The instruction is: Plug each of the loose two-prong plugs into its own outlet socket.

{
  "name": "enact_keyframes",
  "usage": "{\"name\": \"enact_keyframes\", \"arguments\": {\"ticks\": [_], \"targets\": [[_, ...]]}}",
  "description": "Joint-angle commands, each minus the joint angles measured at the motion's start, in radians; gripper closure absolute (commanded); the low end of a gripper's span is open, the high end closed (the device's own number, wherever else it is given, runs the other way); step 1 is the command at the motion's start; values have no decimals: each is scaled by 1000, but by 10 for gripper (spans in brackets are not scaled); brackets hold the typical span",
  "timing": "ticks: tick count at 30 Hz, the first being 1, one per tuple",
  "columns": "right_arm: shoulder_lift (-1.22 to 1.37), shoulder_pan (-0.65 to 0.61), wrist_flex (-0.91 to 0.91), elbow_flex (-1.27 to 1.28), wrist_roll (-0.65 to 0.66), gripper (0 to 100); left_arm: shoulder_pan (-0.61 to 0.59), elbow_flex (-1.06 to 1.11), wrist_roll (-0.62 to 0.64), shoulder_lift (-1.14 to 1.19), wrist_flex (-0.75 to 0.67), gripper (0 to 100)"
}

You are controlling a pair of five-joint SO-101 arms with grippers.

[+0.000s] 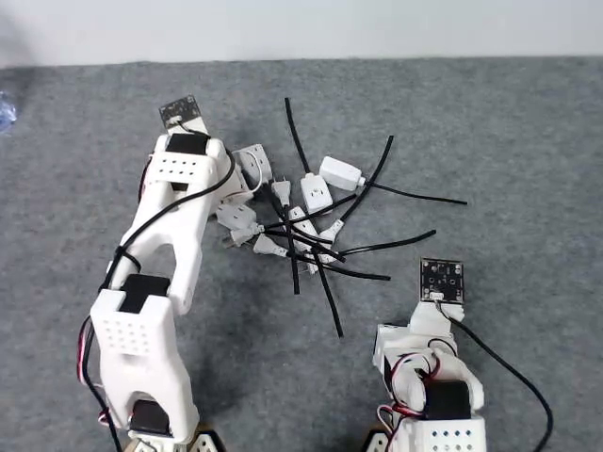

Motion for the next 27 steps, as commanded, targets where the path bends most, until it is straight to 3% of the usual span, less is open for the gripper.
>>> {"name": "enact_keyframes", "arguments": {"ticks": [1, 7, 13, 27], "targets": [[-10, 2, 12, 17, 5, 990, 5, -2, 12, 41, -20, 555], [-10, 2, 12, 17, 5, 990, -5, -96, 12, 209, -18, 539], [-10, 2, 12, 17, 5, 990, 3, -283, 12, 285, 135, 539], [-10, 2, 12, 17, 5, 990, -80, -529, 61, 430, 345, 540]]}}
